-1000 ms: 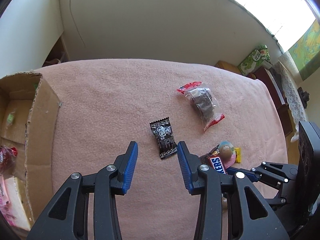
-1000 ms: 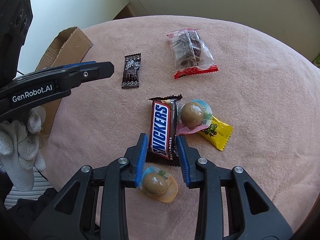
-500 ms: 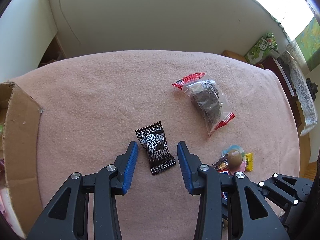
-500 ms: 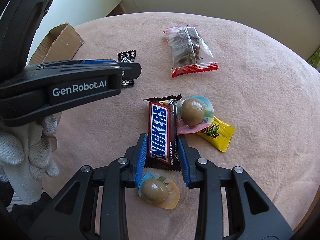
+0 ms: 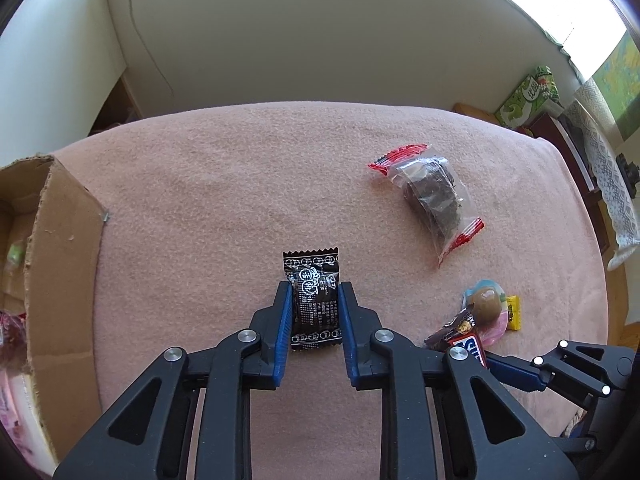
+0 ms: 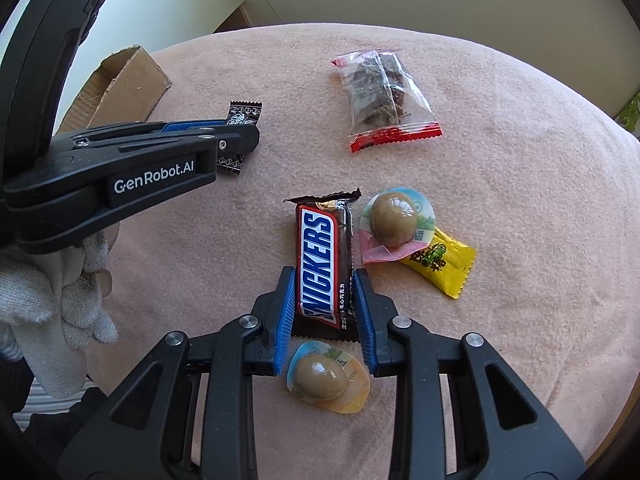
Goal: Organize snacks
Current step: 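Carry the black candy and Snickers into the box and open both grippers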
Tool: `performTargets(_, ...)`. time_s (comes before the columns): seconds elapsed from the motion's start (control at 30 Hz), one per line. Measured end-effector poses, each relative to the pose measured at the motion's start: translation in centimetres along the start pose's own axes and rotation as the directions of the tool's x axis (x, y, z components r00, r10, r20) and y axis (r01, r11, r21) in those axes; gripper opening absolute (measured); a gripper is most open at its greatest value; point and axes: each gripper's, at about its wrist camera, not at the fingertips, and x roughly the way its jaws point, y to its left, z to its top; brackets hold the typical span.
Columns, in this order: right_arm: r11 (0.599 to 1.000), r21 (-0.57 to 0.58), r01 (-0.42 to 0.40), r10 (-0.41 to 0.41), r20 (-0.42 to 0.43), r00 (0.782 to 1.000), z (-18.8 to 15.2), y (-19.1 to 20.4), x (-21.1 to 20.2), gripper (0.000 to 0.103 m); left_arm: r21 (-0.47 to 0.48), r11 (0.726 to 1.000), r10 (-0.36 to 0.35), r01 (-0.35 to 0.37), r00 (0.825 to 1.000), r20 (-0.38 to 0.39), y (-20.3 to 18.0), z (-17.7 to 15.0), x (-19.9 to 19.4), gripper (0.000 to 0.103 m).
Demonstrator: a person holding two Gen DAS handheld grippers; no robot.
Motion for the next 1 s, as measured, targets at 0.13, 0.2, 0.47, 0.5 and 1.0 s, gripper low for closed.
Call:
performTargets(0.13, 1.000, 0.004, -0.016, 0.015, 0.011, 1.000, -0.1, 0.4, -0.5, 0.029, 0.002, 1.000, 0.004, -0.004, 1.000, 0.011, 0.3, -0.5, -0.9, 0.021)
performTargets(0.2, 1.000, 0.004, -0.024, 0.023, 0.018, 1.000, -0.2, 0.6, -1.0, 0.029, 0.003, 1.000, 0.003, -0.003, 1.000, 0.020, 0.6, -0.8, -1.6, 0.021)
performTargets(0.47, 0.999, -0.007, -0.040, 0.040, 0.057, 0.998, -0.2, 1.3, -3.4, 0.029, -0.016, 1.000, -0.005, 0.006, 0.996, 0.090, 1.8, -1.9, -5.2, 0.021)
performTargets(0.5, 0.999, -0.011, -0.043, 0.044, 0.064, 0.997, -0.1, 1.4, -3.8, 0.029, -0.021, 1.000, -0.004, 0.006, 0.995, 0.100, 1.4, -1.9, -5.3, 0.021)
performTargets(1.0, 0.990, -0.107, -0.093, 0.107, 0.136, 0.985, 2.4, 5.6, -8.2, 0.029, -0.115, 0.992, 0.069, -0.049, 0.981, 0.181, 7.1, -3.0, -10.3, 0.021)
